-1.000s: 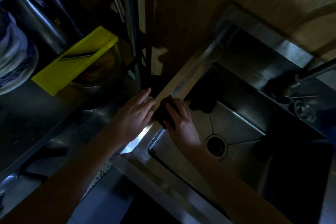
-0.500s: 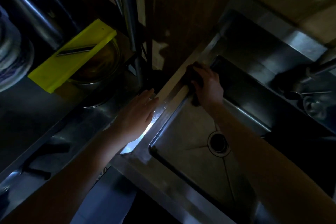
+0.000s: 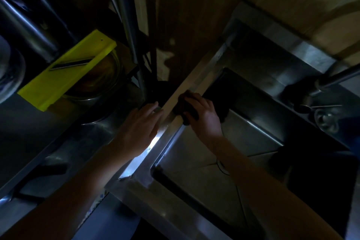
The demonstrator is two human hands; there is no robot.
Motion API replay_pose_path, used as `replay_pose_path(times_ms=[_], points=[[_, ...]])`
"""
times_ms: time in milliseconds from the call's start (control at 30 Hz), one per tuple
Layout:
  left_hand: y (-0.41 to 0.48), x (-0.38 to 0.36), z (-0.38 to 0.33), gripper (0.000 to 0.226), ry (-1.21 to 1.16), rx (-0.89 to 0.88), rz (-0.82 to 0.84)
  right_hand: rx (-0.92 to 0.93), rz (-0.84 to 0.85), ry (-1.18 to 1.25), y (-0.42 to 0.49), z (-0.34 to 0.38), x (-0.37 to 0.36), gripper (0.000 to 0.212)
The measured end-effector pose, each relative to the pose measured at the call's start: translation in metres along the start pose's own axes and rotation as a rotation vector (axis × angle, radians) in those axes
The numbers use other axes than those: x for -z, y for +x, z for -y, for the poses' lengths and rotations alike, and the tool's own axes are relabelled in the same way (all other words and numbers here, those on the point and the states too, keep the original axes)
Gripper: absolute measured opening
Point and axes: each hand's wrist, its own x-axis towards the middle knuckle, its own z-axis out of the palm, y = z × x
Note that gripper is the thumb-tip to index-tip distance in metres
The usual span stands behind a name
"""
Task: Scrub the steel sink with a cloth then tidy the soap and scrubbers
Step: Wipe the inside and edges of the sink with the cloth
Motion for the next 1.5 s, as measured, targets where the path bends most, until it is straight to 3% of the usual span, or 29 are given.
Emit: replay_pose_path(times_ms=[333, 567, 767, 1000, 1133, 1233, 1300, 1500], points=[[0.032, -0.003, -0.001, 0.037, 0.022, -0.047, 0.023, -0.182, -0.037, -0.165, 0.097, -0.053, 0.036, 0.041], [0.053, 0.002, -0.002, 0.038, -0.029, -0.047, 0.045, -0.265, 0.032, -0.422, 0.141, -0.078, 0.051, 0.056], [0.065, 0.003, -0.004, 0.034, -0.057, -0.064, 0.064, -0.47, 0.001, -0.431, 0.131, -0.093, 0.06, 0.053], [0.076, 0.003, -0.026, 0.035, -0.121, -0.122, 0.038, -0.528, -0.041, -0.663, 0.065, -0.137, 0.095, 0.054], [0.076, 0.003, -0.033, 0.041, -0.127, -0.134, 0.065, -0.616, -0.085, -0.516, 0.04, -0.162, 0.117, 0.064], [0.076, 0.005, -0.033, 0.044, -0.143, -0.132, 0.081, -0.615, -0.158, -0.365, 0.046, -0.161, 0.119, 0.058], [0.075, 0.006, -0.031, 0.038, -0.145, -0.118, 0.084, -0.587, -0.202, -0.284, 0.059, -0.152, 0.113, 0.052], [0.07, 0.007, -0.017, 0.031, -0.093, -0.063, 0.092, -0.383, -0.104, -0.212, 0.118, -0.104, 0.067, 0.05]])
